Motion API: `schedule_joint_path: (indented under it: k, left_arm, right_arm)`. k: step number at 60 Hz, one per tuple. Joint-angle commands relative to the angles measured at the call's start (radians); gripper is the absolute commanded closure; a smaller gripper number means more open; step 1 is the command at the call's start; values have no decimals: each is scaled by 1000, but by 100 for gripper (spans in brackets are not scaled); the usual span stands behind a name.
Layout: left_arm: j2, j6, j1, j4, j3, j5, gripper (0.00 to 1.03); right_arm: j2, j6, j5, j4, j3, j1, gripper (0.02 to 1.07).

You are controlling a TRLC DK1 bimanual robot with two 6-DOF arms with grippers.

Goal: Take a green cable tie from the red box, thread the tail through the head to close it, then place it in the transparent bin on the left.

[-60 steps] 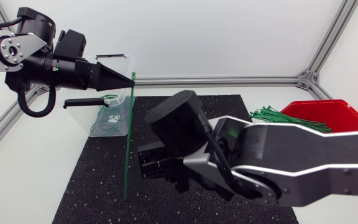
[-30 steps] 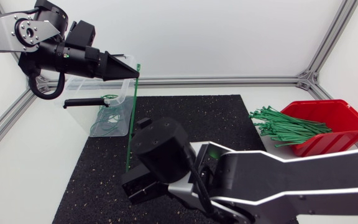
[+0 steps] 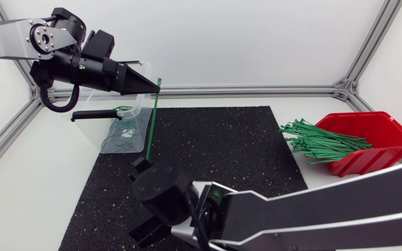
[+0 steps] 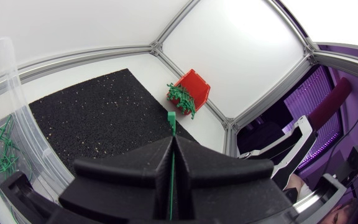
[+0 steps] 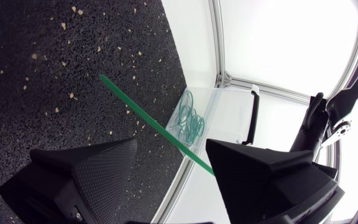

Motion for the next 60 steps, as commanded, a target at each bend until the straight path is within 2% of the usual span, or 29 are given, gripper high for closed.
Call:
schedule_joint_path:
  k: [1, 7, 13, 16, 36, 53, 57, 60]
  left_arm:
    - [21, 32, 9, -14, 34, 15, 100]
    - [29, 37, 13, -15, 37, 15, 100]
    - [34, 38, 20, -15, 43, 14, 100]
    - [38, 38, 20, -15, 45, 15, 100]
    - [46, 69, 12, -44, 45, 15, 100]
    - [43, 77, 10, -54, 38, 15, 100]
    - [43, 84, 12, -58, 37, 15, 100]
    - [41, 84, 12, -60, 37, 15, 100]
  right_arm:
    - [51, -65, -6, 58, -31, 16, 40]
    - [70, -77, -14, 96, -45, 29, 57]
    - [77, -76, -15, 110, -53, 40, 58]
    - [82, -77, -20, 111, -54, 42, 63]
    - [129, -109, -38, 191, -58, 40, 67]
    - [148, -126, -60, 236, -68, 37, 76]
    - [139, -149, -104, 265, -97, 36, 78]
    - [143, -152, -103, 279, -99, 37, 78]
